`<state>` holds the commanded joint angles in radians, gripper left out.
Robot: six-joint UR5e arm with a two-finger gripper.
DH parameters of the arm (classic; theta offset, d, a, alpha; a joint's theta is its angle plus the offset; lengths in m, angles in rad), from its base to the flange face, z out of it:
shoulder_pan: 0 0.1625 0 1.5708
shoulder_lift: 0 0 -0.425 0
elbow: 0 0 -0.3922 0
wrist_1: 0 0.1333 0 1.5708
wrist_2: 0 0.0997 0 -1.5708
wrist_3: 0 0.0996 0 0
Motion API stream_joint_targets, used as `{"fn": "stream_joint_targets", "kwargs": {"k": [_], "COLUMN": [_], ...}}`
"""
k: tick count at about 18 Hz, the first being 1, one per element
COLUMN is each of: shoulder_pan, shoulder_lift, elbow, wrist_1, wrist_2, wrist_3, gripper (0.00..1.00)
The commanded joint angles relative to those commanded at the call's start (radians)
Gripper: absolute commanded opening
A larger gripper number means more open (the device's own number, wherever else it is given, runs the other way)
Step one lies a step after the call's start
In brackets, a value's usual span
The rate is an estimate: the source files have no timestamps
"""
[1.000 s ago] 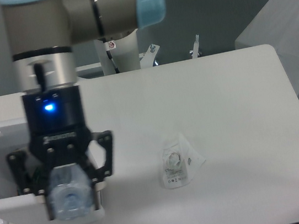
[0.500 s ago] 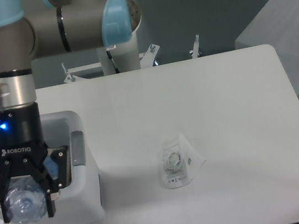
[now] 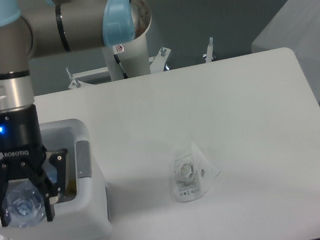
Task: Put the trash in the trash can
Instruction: 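Lower the bottle into the bin and open the gripper, then move the open gripper back above the clear plastic packet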
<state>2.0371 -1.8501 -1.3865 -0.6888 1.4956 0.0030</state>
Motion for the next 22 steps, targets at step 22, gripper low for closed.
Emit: {"fn": "stream_joint_targets", "kwargs": {"k": [22], "shoulder_pan": [0.0], "shoulder_lift": [0.078], "elbow": [-0.117], "wrist_1": [0.0], "wrist_2": [0.005], "wrist_3": [0.003], "gripper": [1.0]}}
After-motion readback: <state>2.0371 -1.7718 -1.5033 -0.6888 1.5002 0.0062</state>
